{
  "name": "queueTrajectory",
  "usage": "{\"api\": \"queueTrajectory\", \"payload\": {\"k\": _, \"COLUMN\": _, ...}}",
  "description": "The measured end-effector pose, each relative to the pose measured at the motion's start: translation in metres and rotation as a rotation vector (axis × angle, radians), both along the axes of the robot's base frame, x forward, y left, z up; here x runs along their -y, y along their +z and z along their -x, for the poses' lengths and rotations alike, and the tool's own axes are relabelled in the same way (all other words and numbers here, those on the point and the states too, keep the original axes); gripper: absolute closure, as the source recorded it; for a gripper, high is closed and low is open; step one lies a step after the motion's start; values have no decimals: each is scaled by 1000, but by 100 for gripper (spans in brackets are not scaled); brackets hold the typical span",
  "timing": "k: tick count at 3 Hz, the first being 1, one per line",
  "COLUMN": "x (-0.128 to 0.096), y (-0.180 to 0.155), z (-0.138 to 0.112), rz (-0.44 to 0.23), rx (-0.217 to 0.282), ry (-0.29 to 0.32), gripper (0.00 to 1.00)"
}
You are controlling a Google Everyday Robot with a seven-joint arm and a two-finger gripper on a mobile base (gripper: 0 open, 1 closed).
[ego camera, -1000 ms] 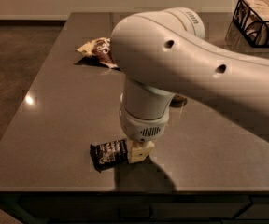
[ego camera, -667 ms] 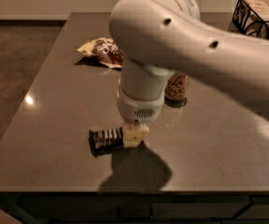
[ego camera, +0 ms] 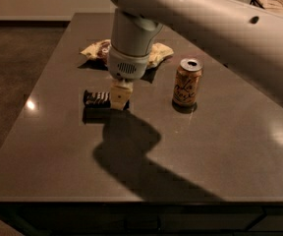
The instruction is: Move rxbar chocolate near brown chip bag
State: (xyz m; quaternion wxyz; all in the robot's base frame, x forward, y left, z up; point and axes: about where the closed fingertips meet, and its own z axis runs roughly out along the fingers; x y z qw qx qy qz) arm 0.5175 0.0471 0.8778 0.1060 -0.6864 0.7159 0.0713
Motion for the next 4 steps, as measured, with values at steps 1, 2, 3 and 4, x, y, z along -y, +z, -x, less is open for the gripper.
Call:
{"api": "queueTrajectory", "payload": {"k": 1, "x": -13, "y": 2, "z": -38, "rz": -8, "rx": 23, "ry": -86, "gripper": 100}}
{"api": "queueTrajectory", "payload": {"k": 2, "x": -9, "y": 3, "z": -74, "rz": 3, "rx": 72, "ry": -185, "gripper": 100}}
{"api": "queueTrajectory", "payload": {"k": 3, "x": 2, "y": 6, "z": -100, "rz": 13, "rx": 126, "ry": -268, "gripper": 89}}
{"api": "queueTrajectory", "payload": {"k": 4, "x": 15, "y": 8, "z": -118, "rz": 33, "rx": 189, "ry": -320, "gripper": 67}}
